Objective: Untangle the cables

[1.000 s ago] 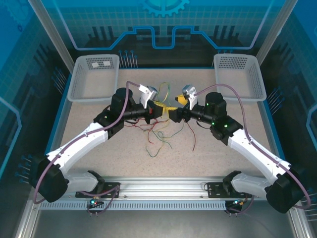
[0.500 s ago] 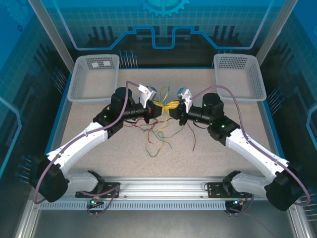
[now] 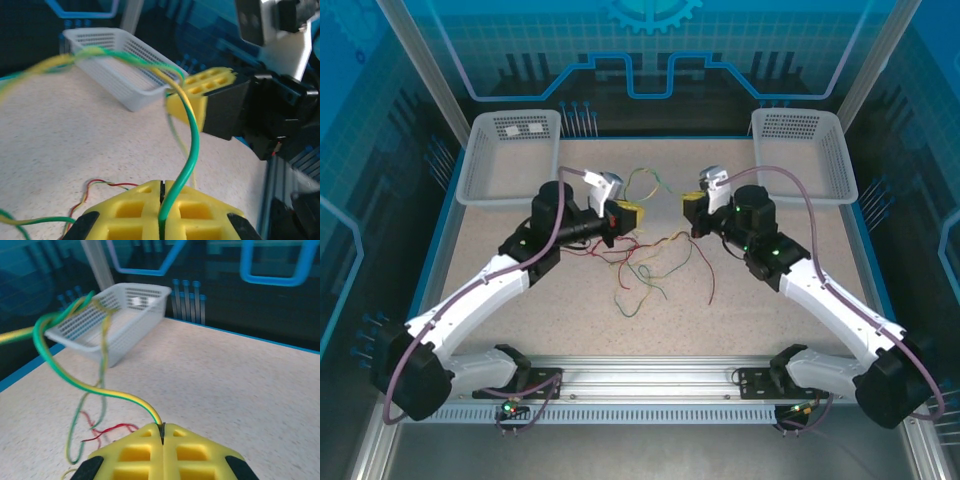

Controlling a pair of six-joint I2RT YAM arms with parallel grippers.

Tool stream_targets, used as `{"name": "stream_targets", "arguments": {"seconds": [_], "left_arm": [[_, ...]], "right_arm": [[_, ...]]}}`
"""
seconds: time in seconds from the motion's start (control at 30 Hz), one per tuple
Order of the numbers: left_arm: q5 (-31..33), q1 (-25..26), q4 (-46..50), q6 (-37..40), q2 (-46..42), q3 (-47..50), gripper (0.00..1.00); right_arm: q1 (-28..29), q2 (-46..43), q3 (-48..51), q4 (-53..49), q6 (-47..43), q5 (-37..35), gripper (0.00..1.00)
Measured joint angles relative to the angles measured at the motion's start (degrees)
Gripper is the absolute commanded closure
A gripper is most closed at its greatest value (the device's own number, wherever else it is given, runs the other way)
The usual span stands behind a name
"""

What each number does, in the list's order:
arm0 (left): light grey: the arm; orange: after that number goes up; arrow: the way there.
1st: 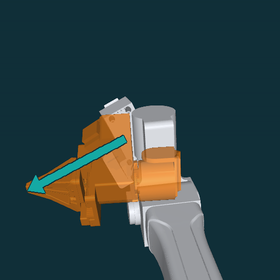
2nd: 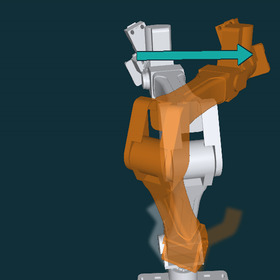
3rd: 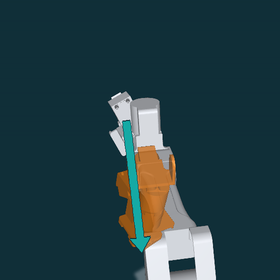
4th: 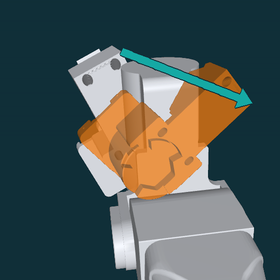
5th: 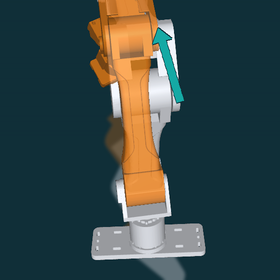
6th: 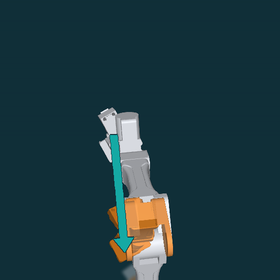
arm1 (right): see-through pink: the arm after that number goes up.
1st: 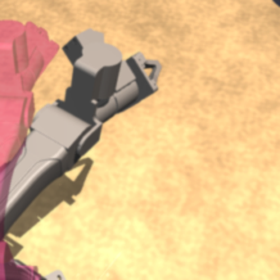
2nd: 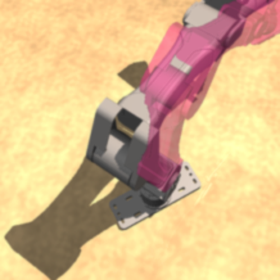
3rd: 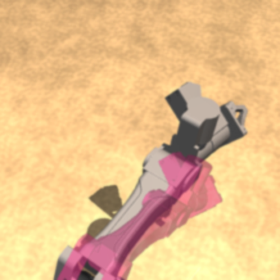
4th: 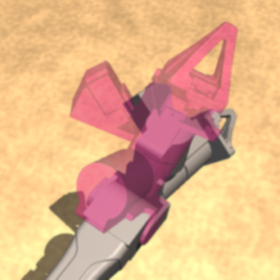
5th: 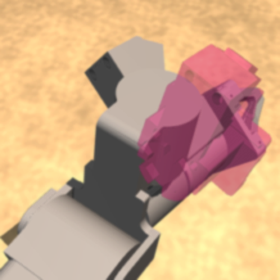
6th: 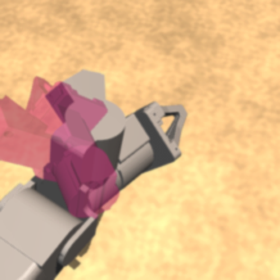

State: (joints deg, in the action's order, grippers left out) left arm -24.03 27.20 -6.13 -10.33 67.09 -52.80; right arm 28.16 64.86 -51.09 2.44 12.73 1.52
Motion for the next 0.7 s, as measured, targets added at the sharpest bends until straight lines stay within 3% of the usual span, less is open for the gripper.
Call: {"name": "stream_targets", "arguments": {"seconds": [0.23, 0.37, 0.43, 0.53, 0.63, 0.7], "left_arm": [[7.04, -10.25, -0.17, -6.82, -9.79, 6.78, 1.0], [9.27, -12.7, -0.28, -7.69, -12.66, 9.14, 1.0], [8.98, -12.79, -0.61, -7.78, -11.61, 9.22, 1.0], [5.75, -12.79, -1.84, -7.8, -7.72, 8.63, 1.0], [0.09, -12.76, -2.82, -7.78, -2.91, 6.58, 1.0], [-3.32, -12.44, -3.45, -7.72, -0.63, 5.11, 1.0]], "right_arm": [[-9.6, -0.79, 0.68, -4.42, 5.77, -4.42, 1.0], [-11.1, -0.66, 0.66, -5.95, 6.78, -5.35, 1.0], [-11.45, -0.24, 0.42, -5.86, 6.54, -2.43, 0.83], [-10.82, 1.6, -1.14, -5.77, 5.18, 4.35, 0.7], [-9.29, 2.84, -1.79, -4.0, 3.21, 12.41, 0.36], [-8.24, 3.08, -1.75, -2.19, 2.14, 17.94, 0.28]]}}
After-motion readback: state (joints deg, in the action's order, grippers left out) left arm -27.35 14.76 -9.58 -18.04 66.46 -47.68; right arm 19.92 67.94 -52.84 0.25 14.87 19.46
